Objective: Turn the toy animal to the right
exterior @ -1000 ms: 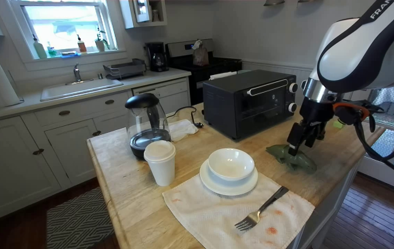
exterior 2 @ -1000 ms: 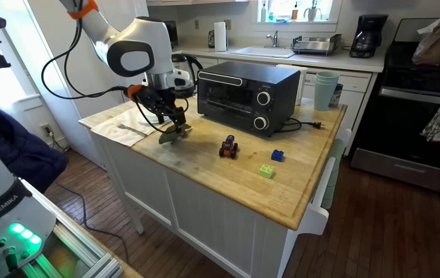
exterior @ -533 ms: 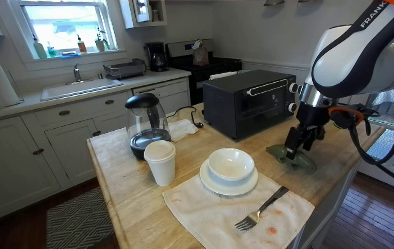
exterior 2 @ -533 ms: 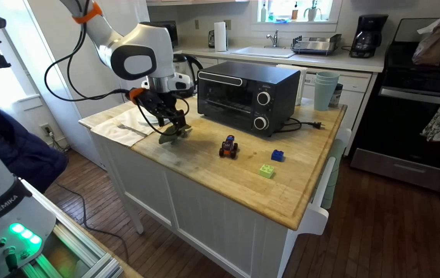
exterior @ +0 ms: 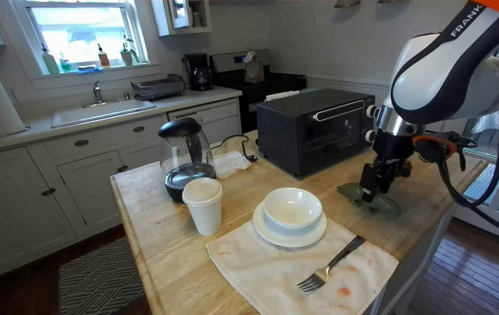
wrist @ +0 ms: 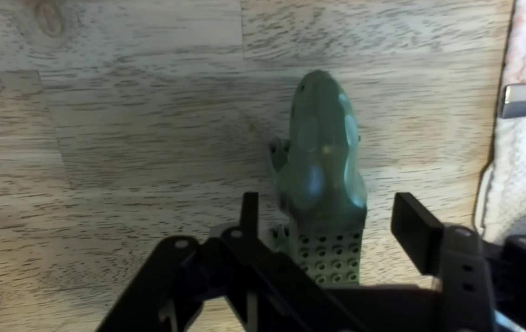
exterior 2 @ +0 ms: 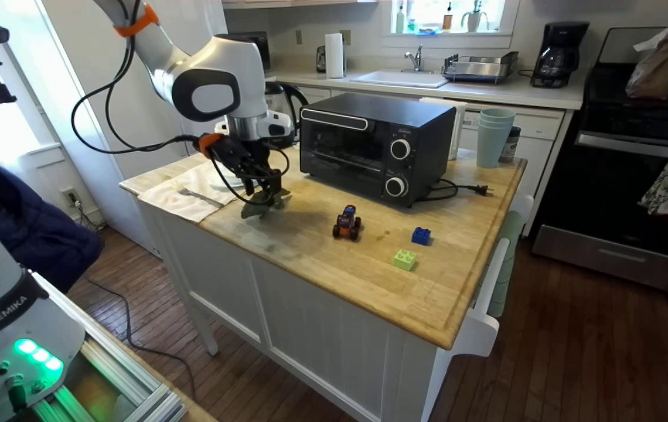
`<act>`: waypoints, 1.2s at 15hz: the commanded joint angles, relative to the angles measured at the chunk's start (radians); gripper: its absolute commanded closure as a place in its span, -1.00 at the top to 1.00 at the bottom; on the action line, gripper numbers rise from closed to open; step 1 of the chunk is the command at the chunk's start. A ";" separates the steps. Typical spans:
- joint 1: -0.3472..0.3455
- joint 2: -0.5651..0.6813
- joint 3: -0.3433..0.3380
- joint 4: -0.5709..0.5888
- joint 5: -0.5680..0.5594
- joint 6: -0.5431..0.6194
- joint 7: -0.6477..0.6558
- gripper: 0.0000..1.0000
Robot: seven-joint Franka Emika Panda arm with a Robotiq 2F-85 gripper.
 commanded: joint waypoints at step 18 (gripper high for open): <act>-0.006 -0.046 -0.008 0.006 -0.022 -0.002 0.167 -0.54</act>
